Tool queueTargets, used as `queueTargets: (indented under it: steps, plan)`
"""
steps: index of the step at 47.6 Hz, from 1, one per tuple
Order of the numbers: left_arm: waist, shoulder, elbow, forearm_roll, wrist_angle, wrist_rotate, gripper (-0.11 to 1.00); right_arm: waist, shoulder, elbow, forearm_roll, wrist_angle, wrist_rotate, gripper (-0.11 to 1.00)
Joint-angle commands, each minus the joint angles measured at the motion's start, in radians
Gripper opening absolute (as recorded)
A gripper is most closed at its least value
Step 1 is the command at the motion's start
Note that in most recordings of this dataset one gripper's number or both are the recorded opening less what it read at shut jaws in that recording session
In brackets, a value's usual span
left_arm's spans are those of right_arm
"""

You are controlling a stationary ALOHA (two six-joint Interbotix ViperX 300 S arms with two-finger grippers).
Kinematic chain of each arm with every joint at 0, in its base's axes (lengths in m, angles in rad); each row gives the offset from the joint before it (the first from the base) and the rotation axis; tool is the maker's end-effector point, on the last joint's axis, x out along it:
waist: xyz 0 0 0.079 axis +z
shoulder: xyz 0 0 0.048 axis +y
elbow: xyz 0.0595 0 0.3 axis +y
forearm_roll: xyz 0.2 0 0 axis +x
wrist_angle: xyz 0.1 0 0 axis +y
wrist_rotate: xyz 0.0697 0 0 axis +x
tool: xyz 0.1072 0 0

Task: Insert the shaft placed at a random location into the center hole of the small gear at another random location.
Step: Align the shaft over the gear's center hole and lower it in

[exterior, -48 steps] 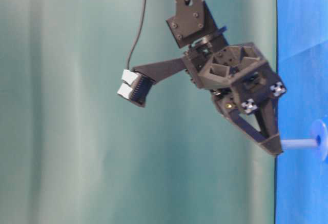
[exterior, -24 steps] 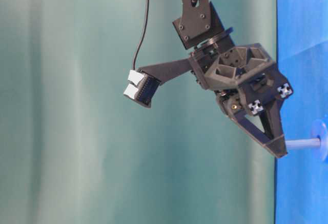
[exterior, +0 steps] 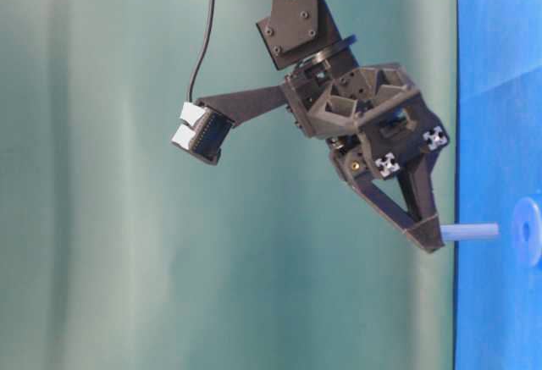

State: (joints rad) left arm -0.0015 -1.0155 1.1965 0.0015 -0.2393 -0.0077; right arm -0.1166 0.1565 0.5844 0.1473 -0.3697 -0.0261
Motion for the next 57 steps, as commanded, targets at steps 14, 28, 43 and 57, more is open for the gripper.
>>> queueTargets:
  steps: [14,28,43,57]
  plan:
    - [0.0,0.006,-0.009,0.002,-0.005,-0.002,0.0,0.0,0.003,-0.006,-0.002,-0.049,-0.002,0.03]
    - [0.0,0.006,-0.009,0.002,-0.008,-0.002,0.0,0.0,0.06,-0.005,0.018,-0.081,0.005,0.03]
    - [0.0,0.008,-0.009,0.002,-0.008,-0.002,0.0,0.0,0.098,0.005,0.025,-0.109,0.006,0.03]
    - [0.0,0.008,-0.009,0.002,-0.005,-0.002,0.0,0.0,0.132,-0.002,0.025,-0.115,0.006,0.03]
